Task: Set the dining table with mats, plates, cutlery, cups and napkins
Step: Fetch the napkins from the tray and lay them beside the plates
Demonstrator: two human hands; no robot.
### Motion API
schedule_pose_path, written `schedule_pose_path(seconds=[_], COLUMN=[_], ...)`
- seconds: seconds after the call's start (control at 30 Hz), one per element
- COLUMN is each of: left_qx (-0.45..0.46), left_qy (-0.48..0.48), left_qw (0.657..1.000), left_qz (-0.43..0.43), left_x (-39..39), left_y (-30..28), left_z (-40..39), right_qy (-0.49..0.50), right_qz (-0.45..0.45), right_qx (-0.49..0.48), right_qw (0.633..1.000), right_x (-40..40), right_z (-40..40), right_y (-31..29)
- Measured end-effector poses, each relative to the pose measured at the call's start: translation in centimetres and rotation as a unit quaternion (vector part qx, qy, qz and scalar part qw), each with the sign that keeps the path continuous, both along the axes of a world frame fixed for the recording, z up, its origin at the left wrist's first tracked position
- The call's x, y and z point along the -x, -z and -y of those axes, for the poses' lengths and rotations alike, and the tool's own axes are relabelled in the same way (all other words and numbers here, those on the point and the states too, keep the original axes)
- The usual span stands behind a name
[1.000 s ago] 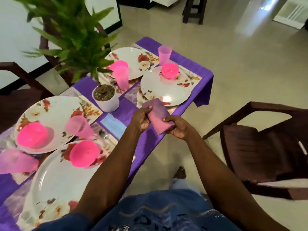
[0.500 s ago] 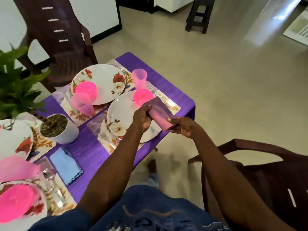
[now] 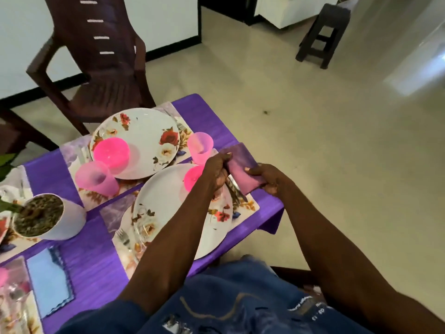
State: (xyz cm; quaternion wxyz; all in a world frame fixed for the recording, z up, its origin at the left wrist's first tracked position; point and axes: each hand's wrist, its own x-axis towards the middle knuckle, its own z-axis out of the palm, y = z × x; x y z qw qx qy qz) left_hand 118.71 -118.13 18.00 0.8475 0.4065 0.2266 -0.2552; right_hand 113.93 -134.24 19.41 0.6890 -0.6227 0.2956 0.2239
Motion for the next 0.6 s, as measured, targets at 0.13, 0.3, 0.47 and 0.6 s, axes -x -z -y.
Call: schedule_pose_path(seconds=[0.13, 0.3, 0.47, 0.6], left_qx=[-0.095, -0.274, -0.247, -0.237], left_qy=[-0.019, -0.01, -0.084, -0.122], left_qw=[0.995, 0.96, 0.965, 0.963], left_qz=[-0.018, 0.048, 0.001, -0.036], left_x=[-1.2, -1.7, -1.4, -1.1], left_y=[0.1, 1.8, 2.0, 2.3], left_z=[0.1, 0.3, 2.1, 3.0], right_qy=[-0.008, -0.044, -0.084, -0.097], right_qz=[0.016, 0.023, 0.022, 0.009], right_qx=[0.008, -0.016, 0.037, 0.095], right_qw=[1.0, 0.999, 0.996, 0.991], right_x=[-3.7, -7.8, -9.9, -9.9], right_z=[1.2, 1.4, 1.3, 1.3], right_y=[1.4, 3.2, 5.3, 6.3])
